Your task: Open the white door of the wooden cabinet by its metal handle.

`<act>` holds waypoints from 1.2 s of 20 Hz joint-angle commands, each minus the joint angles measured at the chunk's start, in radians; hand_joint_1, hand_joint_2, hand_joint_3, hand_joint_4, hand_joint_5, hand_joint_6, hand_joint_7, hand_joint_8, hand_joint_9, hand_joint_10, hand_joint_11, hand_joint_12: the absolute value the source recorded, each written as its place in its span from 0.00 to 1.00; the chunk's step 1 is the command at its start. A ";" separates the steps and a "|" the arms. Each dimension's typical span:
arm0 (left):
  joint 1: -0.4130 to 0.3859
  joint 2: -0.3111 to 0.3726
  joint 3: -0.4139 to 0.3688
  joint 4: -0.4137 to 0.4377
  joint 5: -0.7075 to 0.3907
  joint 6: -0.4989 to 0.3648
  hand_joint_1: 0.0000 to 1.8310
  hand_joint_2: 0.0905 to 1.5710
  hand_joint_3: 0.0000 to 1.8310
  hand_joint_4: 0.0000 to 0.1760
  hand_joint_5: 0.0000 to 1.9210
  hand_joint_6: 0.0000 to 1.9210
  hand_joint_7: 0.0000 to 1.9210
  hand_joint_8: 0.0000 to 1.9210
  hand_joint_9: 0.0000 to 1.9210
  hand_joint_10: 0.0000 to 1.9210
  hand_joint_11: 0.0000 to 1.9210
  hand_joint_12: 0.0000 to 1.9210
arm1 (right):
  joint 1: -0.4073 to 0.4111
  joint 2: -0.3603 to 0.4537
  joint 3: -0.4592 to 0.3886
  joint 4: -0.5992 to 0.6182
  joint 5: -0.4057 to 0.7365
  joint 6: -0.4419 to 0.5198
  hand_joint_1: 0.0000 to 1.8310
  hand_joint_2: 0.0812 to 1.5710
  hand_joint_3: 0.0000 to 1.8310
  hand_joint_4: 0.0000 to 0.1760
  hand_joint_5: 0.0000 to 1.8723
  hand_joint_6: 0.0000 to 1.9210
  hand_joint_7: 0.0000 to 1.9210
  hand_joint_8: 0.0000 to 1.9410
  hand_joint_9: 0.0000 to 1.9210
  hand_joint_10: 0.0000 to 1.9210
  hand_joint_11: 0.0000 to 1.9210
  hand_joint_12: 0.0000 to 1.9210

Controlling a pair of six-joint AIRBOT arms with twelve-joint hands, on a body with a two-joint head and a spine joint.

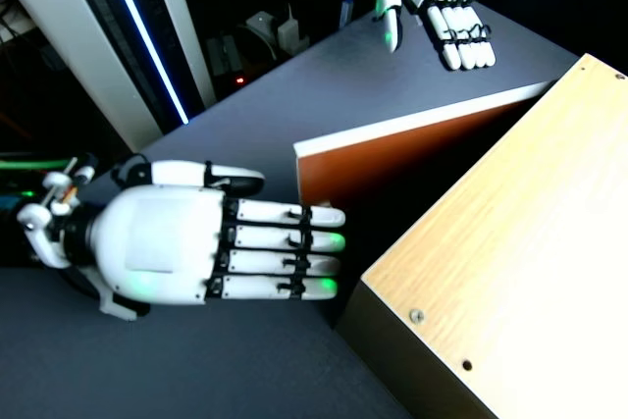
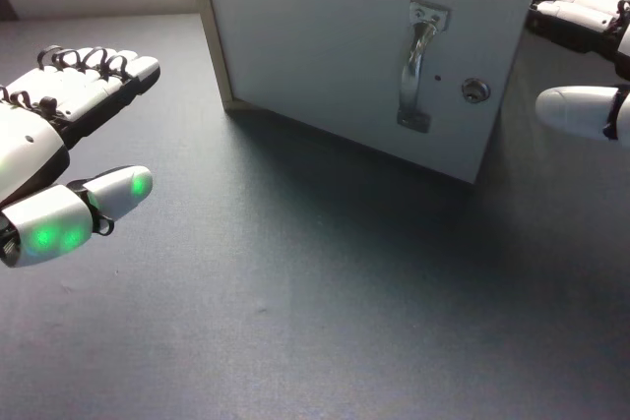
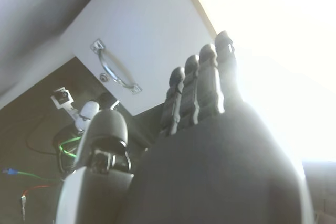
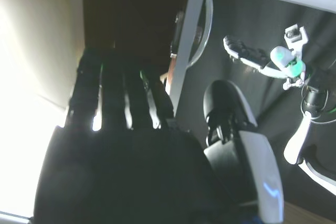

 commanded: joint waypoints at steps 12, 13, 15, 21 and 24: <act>0.006 0.006 -0.010 -0.008 -0.165 -0.014 0.00 0.94 0.00 0.00 0.02 0.00 0.02 0.00 0.02 0.00 0.04 0.02 | 0.007 0.026 -0.080 -0.093 0.203 0.058 0.00 0.91 0.00 0.00 0.01 0.00 0.00 0.00 0.00 0.00 0.02 0.01; 0.006 0.007 -0.010 -0.008 -0.166 -0.014 0.00 0.95 0.00 0.00 0.02 0.00 0.02 0.00 0.02 0.01 0.05 0.02 | 0.007 0.026 -0.080 -0.110 0.203 0.070 0.00 0.91 0.00 0.00 0.02 0.01 0.00 0.00 0.00 0.00 0.00 0.00; 0.006 0.008 -0.011 -0.007 -0.166 -0.014 0.03 0.95 0.00 0.00 0.02 0.00 0.01 0.00 0.01 0.00 0.03 0.02 | 0.007 0.026 -0.081 -0.156 0.203 0.105 0.00 0.91 0.00 0.00 0.02 0.00 0.00 0.00 0.00 0.00 0.01 0.00; 0.006 0.008 -0.011 -0.007 -0.166 -0.014 0.01 0.95 0.00 0.00 0.02 0.00 0.01 0.00 0.01 0.00 0.03 0.01 | 0.009 0.011 -0.084 -0.208 0.205 0.117 0.02 0.92 0.00 0.00 0.01 0.00 0.00 0.00 0.00 0.00 0.01 0.00; 0.006 0.007 -0.009 -0.007 -0.161 -0.014 0.08 0.95 0.00 0.00 0.02 0.00 0.01 0.00 0.01 0.00 0.03 0.02 | 0.011 -0.015 -0.083 -0.227 0.214 0.122 0.08 0.92 0.00 0.00 0.00 0.00 0.00 0.00 0.00 0.00 0.00 0.00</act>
